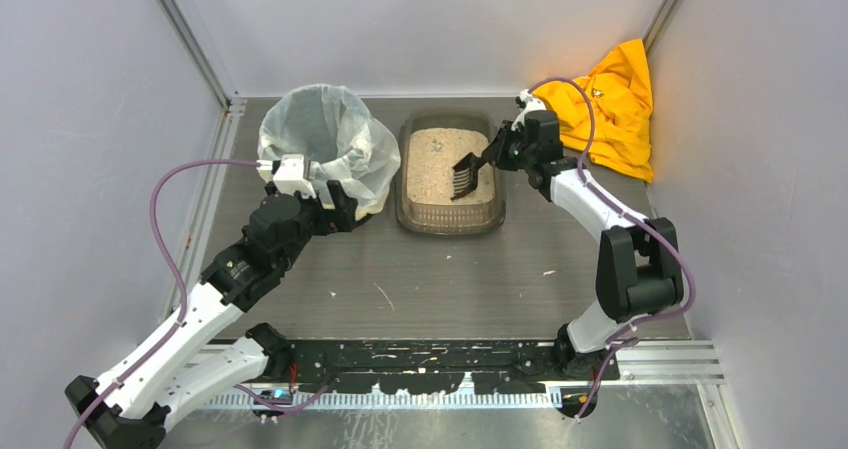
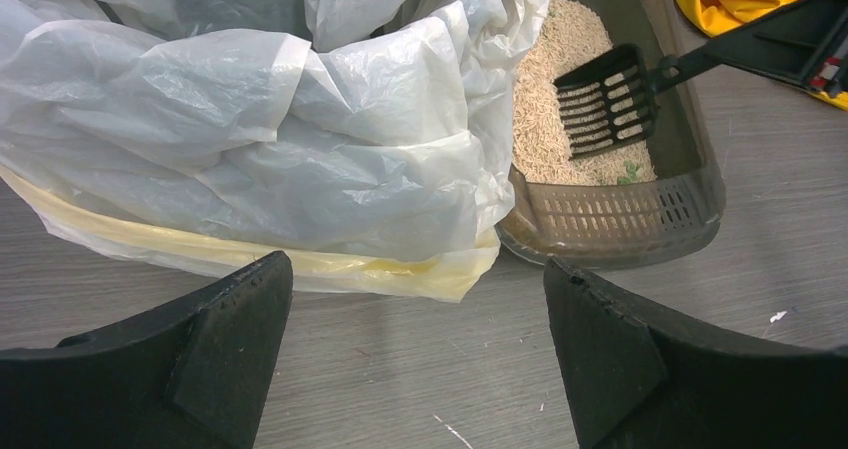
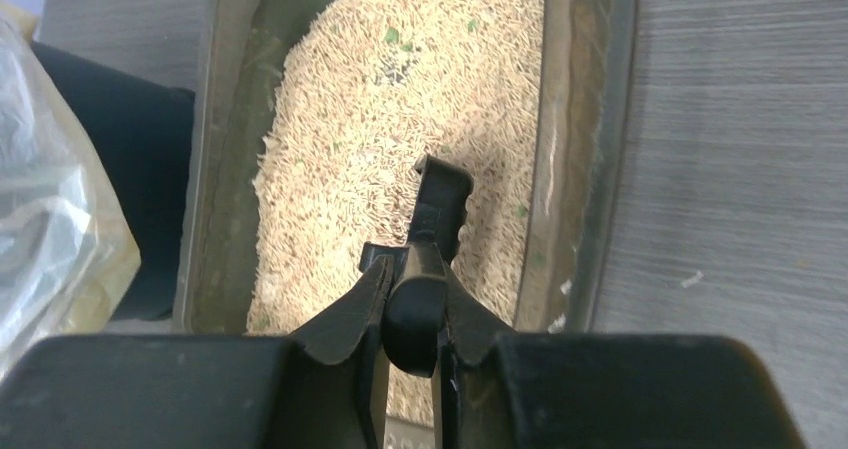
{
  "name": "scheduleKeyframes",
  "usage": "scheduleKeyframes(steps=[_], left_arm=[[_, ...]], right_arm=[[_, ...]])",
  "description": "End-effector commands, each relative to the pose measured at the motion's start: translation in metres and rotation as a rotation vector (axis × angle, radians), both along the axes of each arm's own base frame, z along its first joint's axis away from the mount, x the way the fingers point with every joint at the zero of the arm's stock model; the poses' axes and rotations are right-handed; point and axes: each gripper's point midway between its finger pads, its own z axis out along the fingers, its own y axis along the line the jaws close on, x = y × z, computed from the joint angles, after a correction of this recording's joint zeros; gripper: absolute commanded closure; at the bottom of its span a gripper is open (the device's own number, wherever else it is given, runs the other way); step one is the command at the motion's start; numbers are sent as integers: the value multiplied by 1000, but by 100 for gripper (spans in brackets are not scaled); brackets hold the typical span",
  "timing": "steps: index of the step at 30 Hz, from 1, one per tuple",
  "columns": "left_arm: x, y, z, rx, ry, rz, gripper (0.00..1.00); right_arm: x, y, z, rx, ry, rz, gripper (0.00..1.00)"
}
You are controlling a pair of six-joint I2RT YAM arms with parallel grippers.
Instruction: Clean the litter box
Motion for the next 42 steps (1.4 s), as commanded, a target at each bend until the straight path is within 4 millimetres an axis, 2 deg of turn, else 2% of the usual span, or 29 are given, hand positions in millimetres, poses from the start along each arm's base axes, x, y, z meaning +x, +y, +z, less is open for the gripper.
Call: scheduleKeyframes(steps=[1,6,11,13,20,28,32,37,40,42], left_arm=[[4,4,25,-41,-75,25,5],[3,6,26,-35,-74,30,6],[0,13,25,-28,-80,52,6],[0,14,25,-28,-81,53,6],[5,6,22,-27,-73,39,6],[4,5,21,-34,-73,31,6],[3,7,20,-35,-75,34,7],[3,6,18,-35,-72,34,6],[4,5,18,-34,-71,31,7],[5,4,17,-33,-69,31,6]], right_arm=[[23,15,-14,79,-4,-9,99],[53,30,-6,237,-27,-12,99],[72,28,17,382,-71,-17,99],[75,21,25,408,-84,-29,99],[76,-11,54,421,-138,-78,99],[71,-31,81,468,-210,-108,99],[69,-29,86,427,-201,-73,99],[66,-22,82,396,-186,-29,99],[60,-15,73,257,-167,-14,99],[57,-10,75,122,-173,-4,99]])
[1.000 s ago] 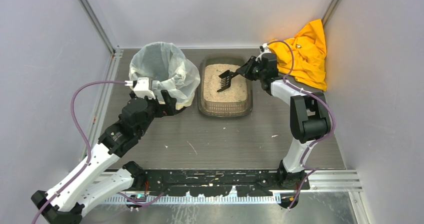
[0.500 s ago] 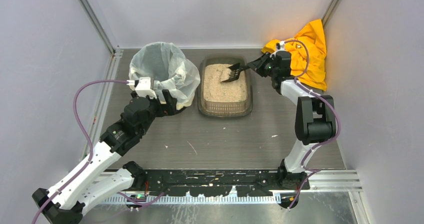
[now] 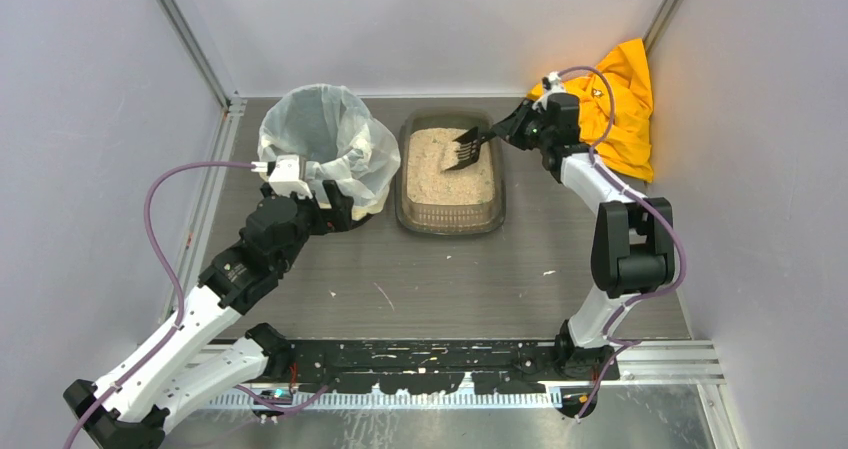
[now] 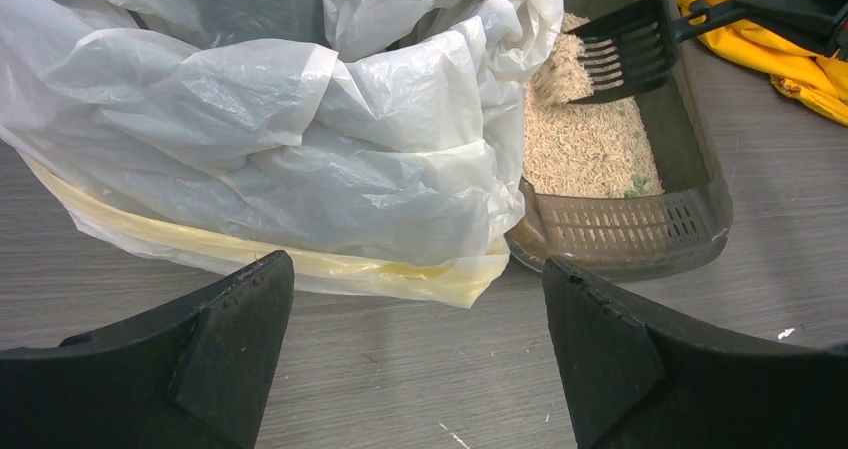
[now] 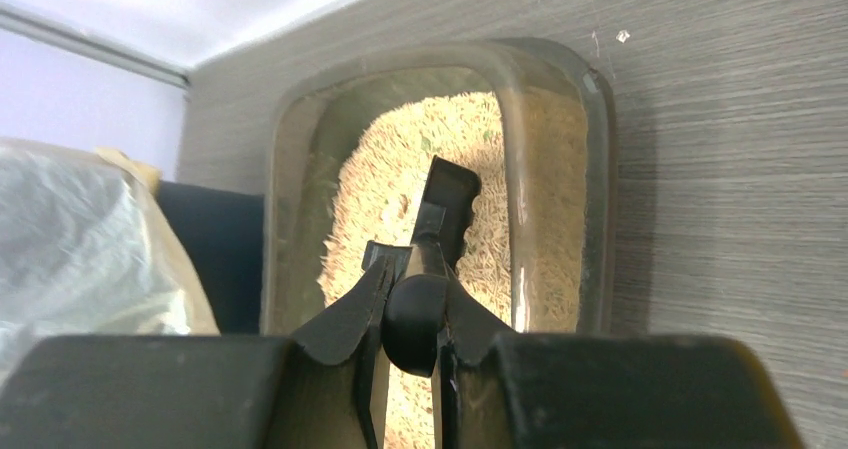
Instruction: Clean the litter box
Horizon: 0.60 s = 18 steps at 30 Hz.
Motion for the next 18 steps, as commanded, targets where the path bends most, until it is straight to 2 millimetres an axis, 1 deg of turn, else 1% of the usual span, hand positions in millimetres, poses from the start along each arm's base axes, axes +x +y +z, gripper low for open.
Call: scheduleKeyframes(steps=[1,7,9,13,15,18], left_arm=[[5,-3,13,-31,-47,-1,7],[7,-5,11,-27,-40,-3,6],[6,-4,13,-29,-44,0,6],[2,-1,23,-37,-57,0,7],[0,2,27,-43,-69,4,7],[-1,8,31,-38,-84,28,7]], right_arm=[[-7,17,50,-271,-125,49,99],[-17,25,82,-484,-206,12,99],[-23,32,91,-518,-229,16,99],[-25,33,110,-619,-240,-4,99],[-25,28,110,-681,-224,-19,99],[-26,23,106,-747,-200,-36,99]])
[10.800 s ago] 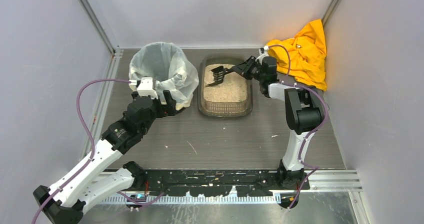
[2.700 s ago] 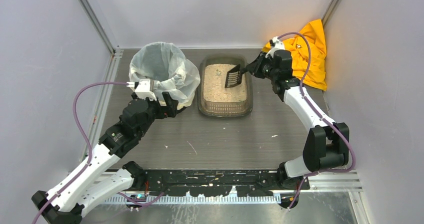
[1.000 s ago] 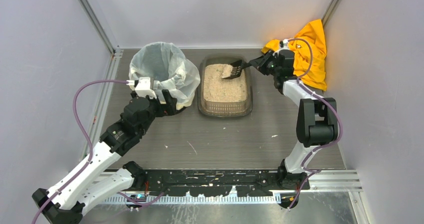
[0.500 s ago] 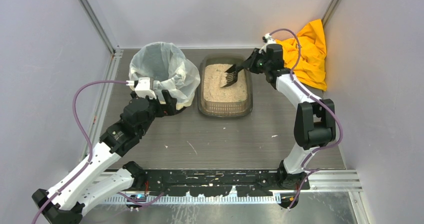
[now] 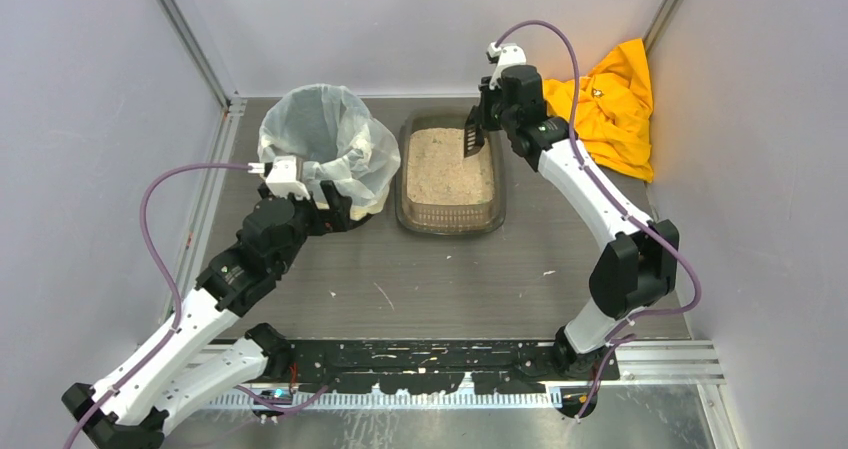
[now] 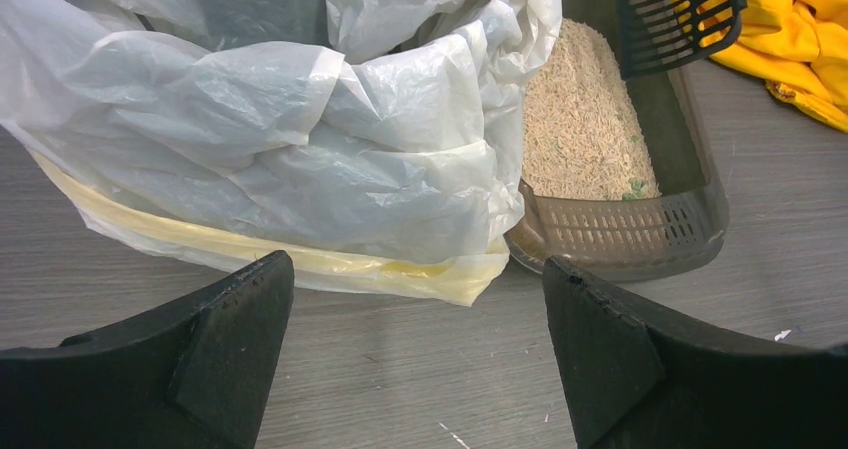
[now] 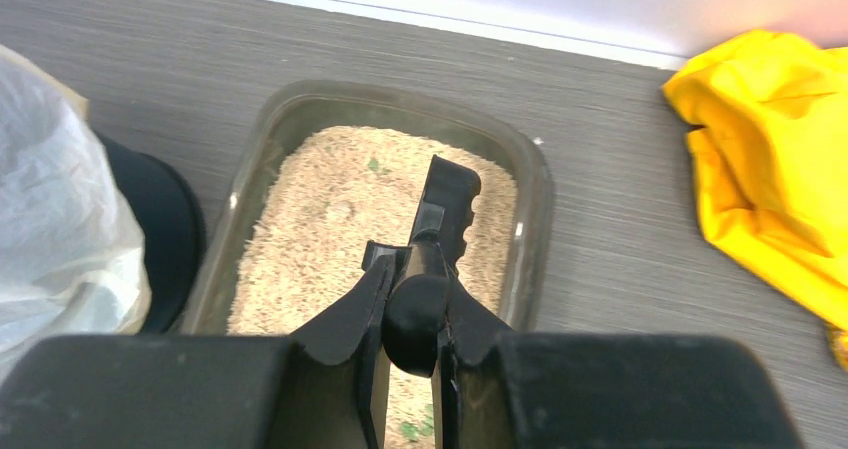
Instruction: Clean the litter box
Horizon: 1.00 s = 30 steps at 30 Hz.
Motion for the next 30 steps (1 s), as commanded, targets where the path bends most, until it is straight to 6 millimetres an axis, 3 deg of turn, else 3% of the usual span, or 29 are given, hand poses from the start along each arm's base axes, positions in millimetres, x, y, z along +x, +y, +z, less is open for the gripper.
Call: scheduleKeyframes(steps=[1,9,15,21,30], left_arm=[[1,10,31,-32,-86,39,6],[16,6,21,-27,-51,50,7],[10,-1,28,-71,-53,2,6],[5,2,28,-81,-46,7,7],[3,8,31,-73,-51,26,7]], right_arm=[[0,-23,22,-134,-49,-84,99],[19,-3,4,-104,-26,-41,99],[21,5,-6,-63,-5,-34,99],[22,28,-2,63,-21,44,99],[43,42,-44,175,57,95,99]])
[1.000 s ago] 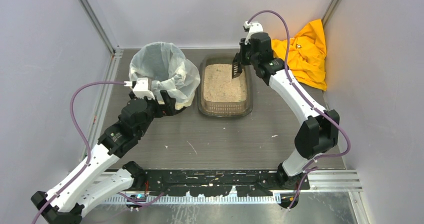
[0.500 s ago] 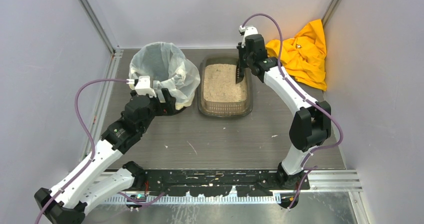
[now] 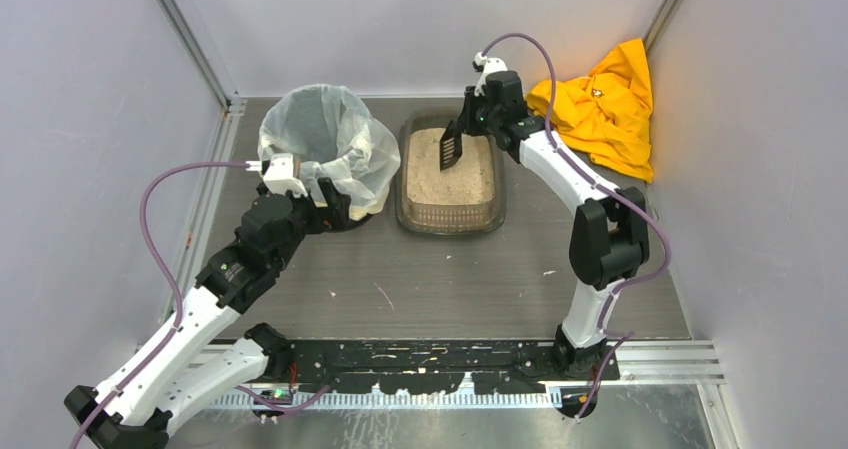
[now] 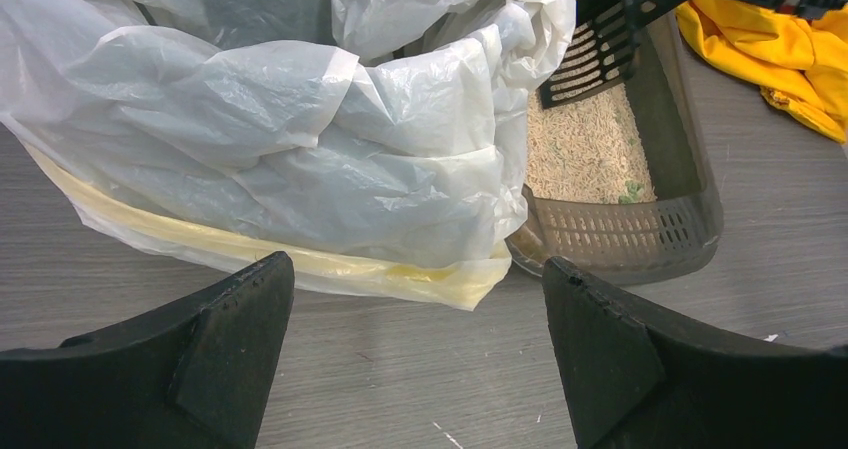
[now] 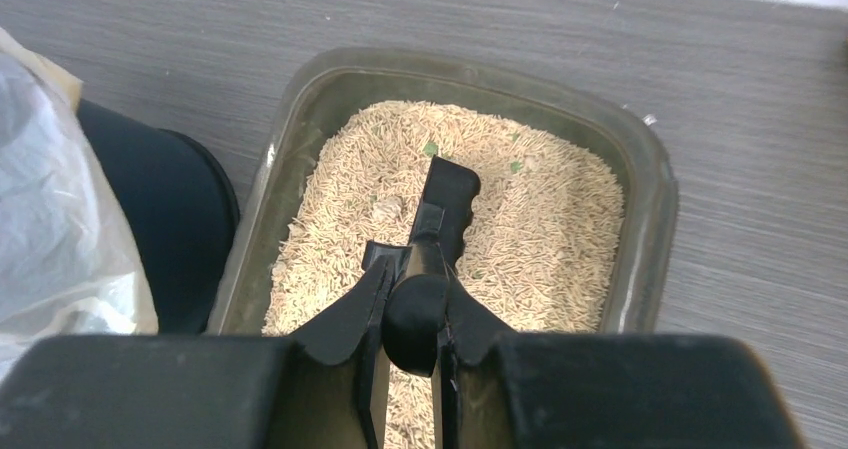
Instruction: Clean the litter box
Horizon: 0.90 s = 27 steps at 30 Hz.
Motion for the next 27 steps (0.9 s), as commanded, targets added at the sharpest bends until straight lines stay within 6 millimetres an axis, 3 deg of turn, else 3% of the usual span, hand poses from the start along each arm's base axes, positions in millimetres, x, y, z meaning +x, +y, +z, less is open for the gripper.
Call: scheduleKeyframes(steps=[1,11,16,23,27], left_arm=[[1,3,31,-39,-69,14,7],[1,7,29,-26,-68,25,6],[0,8,28,-24,-71,26,7],[2,1,26,-30,-64,5,7],[3,-3,24,-33,-56,-11,7]], right_arm=[[18,9,3,115,-30,23,99],[33,1,-37,310,61,34,99],[31,2,-62,450,117,48,99],[17,19,-98,608,213,100,99],[11,34,-106,692,225,135,99]])
